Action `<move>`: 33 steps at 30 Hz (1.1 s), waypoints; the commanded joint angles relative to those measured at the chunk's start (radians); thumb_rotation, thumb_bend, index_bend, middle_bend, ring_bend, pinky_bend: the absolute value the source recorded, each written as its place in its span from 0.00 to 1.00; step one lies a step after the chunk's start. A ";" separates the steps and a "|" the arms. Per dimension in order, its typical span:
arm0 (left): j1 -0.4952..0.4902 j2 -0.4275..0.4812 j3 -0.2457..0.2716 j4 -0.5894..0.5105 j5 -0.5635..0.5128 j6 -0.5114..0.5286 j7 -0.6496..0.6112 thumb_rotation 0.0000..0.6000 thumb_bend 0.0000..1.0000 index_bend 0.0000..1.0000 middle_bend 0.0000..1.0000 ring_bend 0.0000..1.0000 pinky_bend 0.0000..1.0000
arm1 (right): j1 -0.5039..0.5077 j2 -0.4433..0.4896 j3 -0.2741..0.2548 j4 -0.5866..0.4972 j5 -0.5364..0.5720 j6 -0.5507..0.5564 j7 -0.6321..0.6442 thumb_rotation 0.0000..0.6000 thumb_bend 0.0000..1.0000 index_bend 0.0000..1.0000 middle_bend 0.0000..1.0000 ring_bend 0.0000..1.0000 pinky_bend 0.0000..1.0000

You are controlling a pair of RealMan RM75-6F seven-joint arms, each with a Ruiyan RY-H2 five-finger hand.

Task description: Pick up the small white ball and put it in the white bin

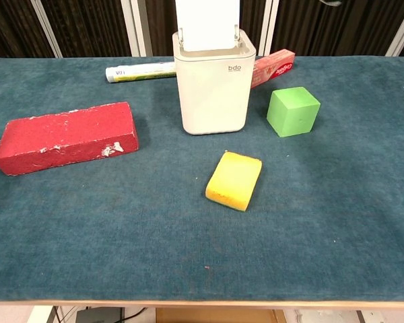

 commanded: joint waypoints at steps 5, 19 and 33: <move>-0.002 0.002 0.000 0.001 0.002 -0.003 -0.006 1.00 0.17 0.13 0.16 0.02 0.01 | 0.190 -0.086 0.023 0.091 0.208 -0.117 -0.183 1.00 0.22 0.56 0.03 0.09 0.25; -0.005 0.015 0.008 0.004 0.017 -0.013 -0.045 1.00 0.17 0.13 0.16 0.02 0.00 | 0.356 -0.199 -0.069 0.125 0.485 -0.088 -0.417 1.00 0.22 0.55 0.03 0.09 0.25; -0.007 0.019 0.010 0.004 0.017 -0.018 -0.051 1.00 0.17 0.13 0.16 0.02 0.00 | 0.427 -0.224 -0.100 0.106 0.607 -0.073 -0.462 1.00 0.10 0.27 0.01 0.07 0.24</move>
